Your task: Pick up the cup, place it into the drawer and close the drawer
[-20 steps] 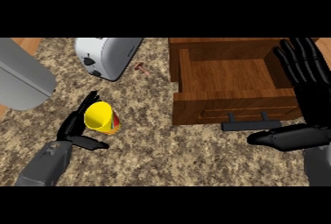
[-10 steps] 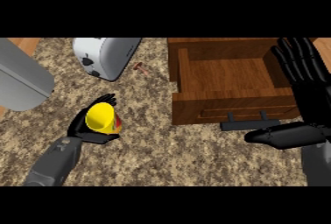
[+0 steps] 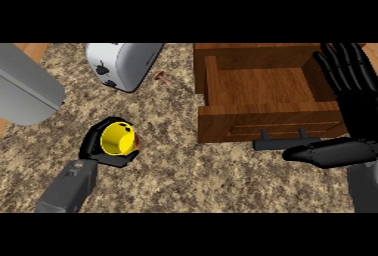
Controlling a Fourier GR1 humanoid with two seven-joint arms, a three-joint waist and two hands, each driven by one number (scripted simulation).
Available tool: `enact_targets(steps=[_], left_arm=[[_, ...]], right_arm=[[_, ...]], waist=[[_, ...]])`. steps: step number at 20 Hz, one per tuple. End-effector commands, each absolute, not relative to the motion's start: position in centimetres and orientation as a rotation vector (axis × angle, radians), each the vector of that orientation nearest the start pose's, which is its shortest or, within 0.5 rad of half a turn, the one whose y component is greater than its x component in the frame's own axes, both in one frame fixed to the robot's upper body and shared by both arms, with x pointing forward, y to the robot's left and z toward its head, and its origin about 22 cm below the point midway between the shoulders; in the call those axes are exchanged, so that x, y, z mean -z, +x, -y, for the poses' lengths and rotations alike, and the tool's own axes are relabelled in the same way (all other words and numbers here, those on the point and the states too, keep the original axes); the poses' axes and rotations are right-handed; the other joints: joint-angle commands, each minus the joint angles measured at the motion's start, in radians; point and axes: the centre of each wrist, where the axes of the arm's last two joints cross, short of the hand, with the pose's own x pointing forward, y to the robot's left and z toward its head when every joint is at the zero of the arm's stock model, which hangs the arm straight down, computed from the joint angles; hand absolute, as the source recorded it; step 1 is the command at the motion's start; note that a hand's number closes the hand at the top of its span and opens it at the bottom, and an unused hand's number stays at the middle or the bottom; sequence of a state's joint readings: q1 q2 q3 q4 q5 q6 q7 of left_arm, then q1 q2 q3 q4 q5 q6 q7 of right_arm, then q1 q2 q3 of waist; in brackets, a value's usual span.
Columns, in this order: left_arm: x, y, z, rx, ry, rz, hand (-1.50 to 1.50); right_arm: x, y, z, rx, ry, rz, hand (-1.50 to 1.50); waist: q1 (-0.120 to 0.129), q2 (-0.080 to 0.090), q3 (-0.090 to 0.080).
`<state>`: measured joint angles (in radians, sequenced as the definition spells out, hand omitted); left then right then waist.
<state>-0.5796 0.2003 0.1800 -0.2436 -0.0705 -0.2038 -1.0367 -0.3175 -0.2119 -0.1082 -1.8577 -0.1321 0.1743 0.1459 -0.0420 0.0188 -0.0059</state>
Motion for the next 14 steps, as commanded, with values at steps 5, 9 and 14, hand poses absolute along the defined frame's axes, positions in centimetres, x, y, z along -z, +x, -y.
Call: enact_targets(steps=[5,9,14], left_arm=[[14.1,27.7,-29.1,-0.214,0.235,2.002,1.50],[11.2,31.5,-27.4,-0.236,-0.046,2.106,1.50],[6.8,36.0,-24.0,-0.090,-0.165,2.118,1.50]], right_arm=[[-15.4,28.1,26.8,-0.257,0.058,2.002,-1.50],[-15.4,27.1,26.7,-0.274,0.046,1.991,-1.50],[-15.2,28.3,26.8,-0.268,0.033,1.984,-1.50]], waist=[[0.026,-0.005,0.002],[0.031,-0.017,0.004],[0.045,-0.020,0.006]])
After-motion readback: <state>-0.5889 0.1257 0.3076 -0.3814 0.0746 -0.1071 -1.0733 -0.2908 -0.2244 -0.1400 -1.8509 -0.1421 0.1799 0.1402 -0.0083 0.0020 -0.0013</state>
